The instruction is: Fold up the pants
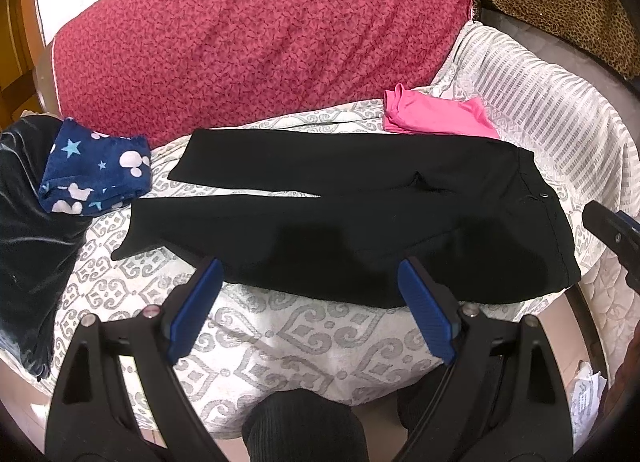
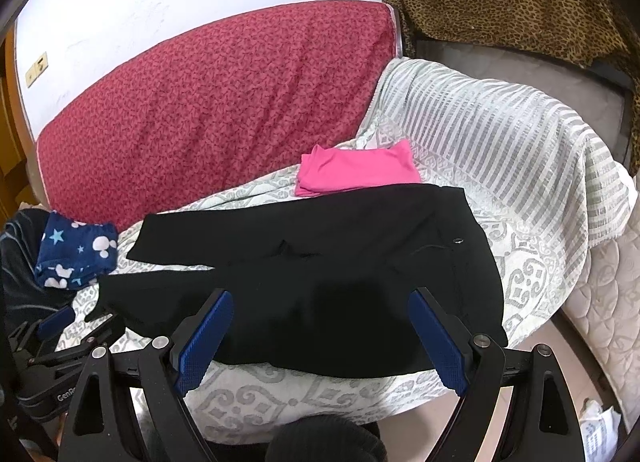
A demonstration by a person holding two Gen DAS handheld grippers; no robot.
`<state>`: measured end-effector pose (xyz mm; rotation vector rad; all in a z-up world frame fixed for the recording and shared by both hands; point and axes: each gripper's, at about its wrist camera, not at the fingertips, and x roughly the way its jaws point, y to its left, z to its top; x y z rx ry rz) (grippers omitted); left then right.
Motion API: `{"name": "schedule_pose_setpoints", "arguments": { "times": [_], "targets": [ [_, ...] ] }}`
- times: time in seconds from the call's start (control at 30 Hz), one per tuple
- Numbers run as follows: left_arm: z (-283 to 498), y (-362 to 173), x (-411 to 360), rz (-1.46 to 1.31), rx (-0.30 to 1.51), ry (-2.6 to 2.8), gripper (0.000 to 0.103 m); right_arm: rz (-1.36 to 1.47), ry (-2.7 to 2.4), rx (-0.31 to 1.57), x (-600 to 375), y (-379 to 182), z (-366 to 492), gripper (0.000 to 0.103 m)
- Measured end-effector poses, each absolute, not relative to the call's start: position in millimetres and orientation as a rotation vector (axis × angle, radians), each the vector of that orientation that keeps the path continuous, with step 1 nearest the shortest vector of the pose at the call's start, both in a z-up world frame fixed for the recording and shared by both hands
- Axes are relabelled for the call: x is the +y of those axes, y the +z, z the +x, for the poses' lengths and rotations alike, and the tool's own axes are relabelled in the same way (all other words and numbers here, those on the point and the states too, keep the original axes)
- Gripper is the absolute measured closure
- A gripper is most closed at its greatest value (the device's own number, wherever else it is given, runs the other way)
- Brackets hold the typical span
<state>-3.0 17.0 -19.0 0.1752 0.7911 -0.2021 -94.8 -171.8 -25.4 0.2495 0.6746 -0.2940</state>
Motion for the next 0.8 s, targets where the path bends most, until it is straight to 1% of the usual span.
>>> {"name": "schedule_pose_setpoints", "arguments": {
  "times": [0.8],
  "targets": [
    [0,-35,28,0.160,0.823,-0.196,0.014,0.245,-0.299,0.706,-166,-38,-94,0.012]
  ]
}}
